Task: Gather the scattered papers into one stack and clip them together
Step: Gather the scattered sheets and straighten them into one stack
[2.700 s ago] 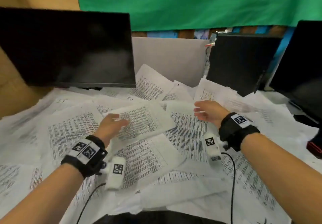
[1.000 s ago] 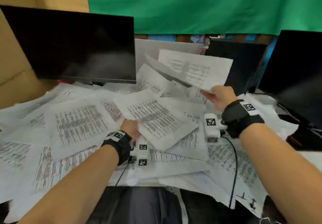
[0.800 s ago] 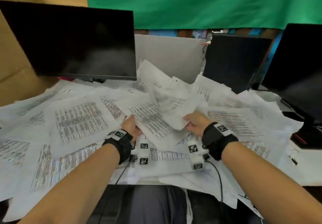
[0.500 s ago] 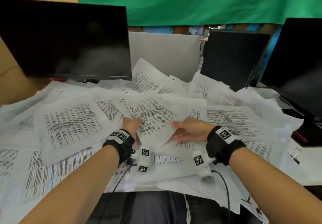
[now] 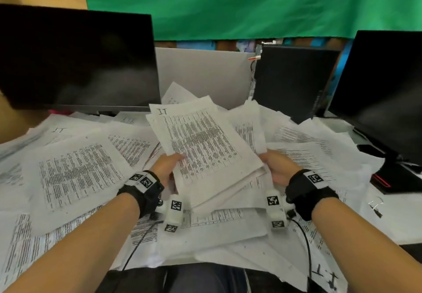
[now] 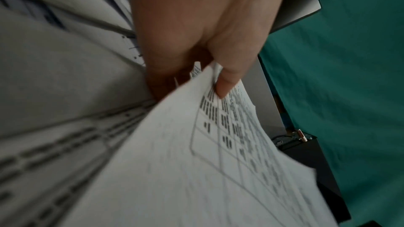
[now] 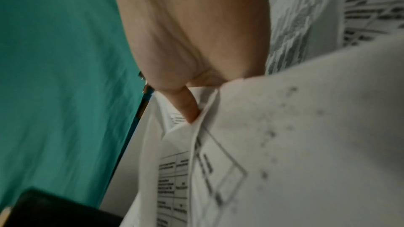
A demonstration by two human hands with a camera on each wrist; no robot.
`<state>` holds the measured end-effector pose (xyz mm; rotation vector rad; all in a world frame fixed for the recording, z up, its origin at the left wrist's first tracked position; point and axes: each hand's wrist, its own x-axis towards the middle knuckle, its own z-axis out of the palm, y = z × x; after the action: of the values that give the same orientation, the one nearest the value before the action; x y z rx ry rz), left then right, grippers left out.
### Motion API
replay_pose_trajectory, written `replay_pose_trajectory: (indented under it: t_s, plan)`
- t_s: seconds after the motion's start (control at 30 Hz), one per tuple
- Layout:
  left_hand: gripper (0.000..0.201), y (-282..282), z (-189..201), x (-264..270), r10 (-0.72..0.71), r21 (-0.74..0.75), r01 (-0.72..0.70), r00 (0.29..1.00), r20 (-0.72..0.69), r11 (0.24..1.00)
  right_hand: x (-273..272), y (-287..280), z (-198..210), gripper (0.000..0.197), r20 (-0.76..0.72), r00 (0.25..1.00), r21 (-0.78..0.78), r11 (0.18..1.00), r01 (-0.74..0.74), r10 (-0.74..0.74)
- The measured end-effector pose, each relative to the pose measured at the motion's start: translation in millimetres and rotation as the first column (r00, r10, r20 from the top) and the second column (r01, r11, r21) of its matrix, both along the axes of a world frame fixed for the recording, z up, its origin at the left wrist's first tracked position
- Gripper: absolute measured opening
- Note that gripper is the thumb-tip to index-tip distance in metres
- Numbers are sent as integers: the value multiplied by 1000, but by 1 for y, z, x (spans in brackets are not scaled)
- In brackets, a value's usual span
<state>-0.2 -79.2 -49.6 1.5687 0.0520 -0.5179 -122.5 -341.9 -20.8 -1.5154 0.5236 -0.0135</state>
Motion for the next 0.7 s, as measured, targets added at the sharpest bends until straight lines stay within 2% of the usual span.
replay_pose_trajectory:
  t_s: [0.07,0.13,0.2,0.23,0.27,0.33,0.4,0.47,0.5,0.6,0.67,0.7]
  plan:
    - [29,1,5,-1,-52,-43,49,996,-66,998,-7,-5,6,28,62,998,156,988,13,-23]
    - [41,5,8,7,-77,-95,69,993,-85,993,-13,-11,14,36,125,992,299,954,-12,-27]
    - [29,5,19,11,-106,-161,97,993,-52,982,-15,-11,23,41,152,988,364,930,-45,-12]
    - [22,2,26,9,-138,-175,131,990,-32,976,-15,-8,27,42,166,986,353,934,-55,-4]
    - [27,-2,33,7,-145,-164,142,989,-6,976,-15,-2,34,44,183,983,337,939,-71,9]
    - [54,-14,42,3,-139,-91,147,986,89,985,-11,11,50,53,229,972,276,953,-123,59]
    - [52,-25,54,-1,-60,-65,80,961,269,995,-10,28,72,58,245,960,32,988,-148,136]
    - [41,-30,74,-13,38,-56,-10,859,511,998,-11,38,93,43,265,952,-278,957,-77,153]
    - [34,-32,90,-23,102,-98,-52,775,624,994,-12,39,101,34,323,938,-373,928,3,127]
    - [22,-32,121,-40,256,-236,-108,545,798,966,-19,44,122,35,501,859,-407,904,129,103]
    - [17,-28,127,-50,258,-246,-88,464,847,965,-26,51,126,38,548,831,-384,912,142,102]
    - [16,-25,126,-55,255,-252,-69,461,850,965,-28,53,122,39,548,831,-367,921,134,98]
